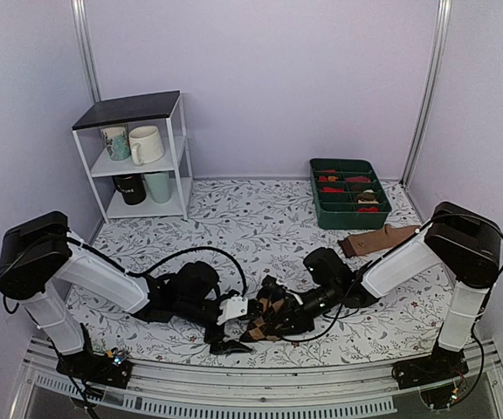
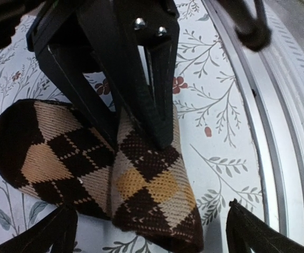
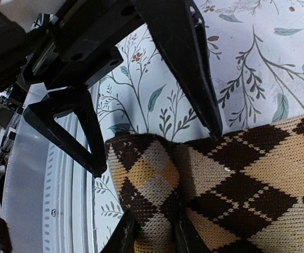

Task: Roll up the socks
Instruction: Roll a pair of socks at the center of the board.

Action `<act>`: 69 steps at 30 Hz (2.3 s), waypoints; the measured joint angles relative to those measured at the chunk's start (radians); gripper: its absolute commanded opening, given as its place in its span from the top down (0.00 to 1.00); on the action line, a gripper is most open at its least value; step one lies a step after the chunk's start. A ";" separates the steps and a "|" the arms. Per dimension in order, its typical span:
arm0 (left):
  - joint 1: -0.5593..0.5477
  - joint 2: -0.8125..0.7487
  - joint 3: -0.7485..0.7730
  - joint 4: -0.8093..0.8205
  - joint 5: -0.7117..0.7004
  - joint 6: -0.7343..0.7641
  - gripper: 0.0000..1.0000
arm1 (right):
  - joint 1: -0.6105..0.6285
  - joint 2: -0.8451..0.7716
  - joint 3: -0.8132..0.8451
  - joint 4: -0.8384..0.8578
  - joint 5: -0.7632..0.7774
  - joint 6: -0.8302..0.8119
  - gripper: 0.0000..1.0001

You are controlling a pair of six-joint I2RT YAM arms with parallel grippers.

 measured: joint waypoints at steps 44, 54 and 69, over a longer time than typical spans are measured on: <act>-0.009 0.037 0.026 0.029 0.067 -0.062 1.00 | -0.018 0.052 0.040 -0.037 -0.101 0.008 0.72; 0.011 0.076 0.060 0.029 0.116 -0.158 1.00 | -0.001 -0.100 -0.034 -0.070 0.111 0.035 0.51; 0.096 0.171 0.052 0.140 0.307 -0.366 1.00 | 0.163 -0.387 -0.323 0.197 0.513 -0.230 0.44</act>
